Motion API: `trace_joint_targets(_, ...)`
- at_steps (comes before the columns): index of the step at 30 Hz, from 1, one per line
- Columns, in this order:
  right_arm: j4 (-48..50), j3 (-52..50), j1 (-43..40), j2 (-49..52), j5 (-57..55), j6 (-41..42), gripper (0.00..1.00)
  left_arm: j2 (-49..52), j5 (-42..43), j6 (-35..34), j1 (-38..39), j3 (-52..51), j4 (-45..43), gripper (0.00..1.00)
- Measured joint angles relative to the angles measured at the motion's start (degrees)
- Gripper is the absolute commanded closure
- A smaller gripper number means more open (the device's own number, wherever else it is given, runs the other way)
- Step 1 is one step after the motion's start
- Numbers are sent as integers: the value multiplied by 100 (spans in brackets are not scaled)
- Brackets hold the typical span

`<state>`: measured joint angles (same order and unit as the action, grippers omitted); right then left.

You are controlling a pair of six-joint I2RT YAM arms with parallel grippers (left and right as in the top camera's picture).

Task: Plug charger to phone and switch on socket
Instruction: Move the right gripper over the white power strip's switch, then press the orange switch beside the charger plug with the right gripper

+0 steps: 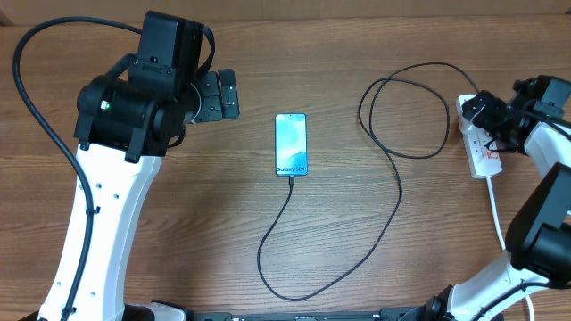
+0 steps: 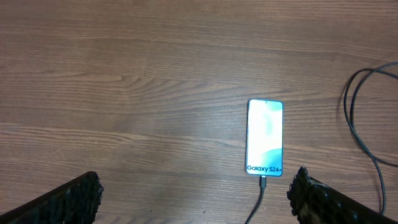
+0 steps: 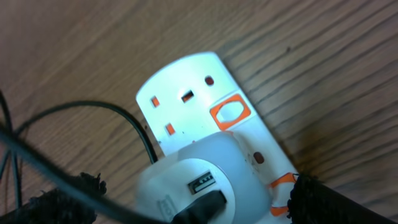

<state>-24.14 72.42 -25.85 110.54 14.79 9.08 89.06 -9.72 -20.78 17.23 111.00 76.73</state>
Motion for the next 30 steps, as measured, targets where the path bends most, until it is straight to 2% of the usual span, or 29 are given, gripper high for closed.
trace_joint_targets(30,-57,20,-42,151,264,-229,0,0,0,0,0,0,0,0)
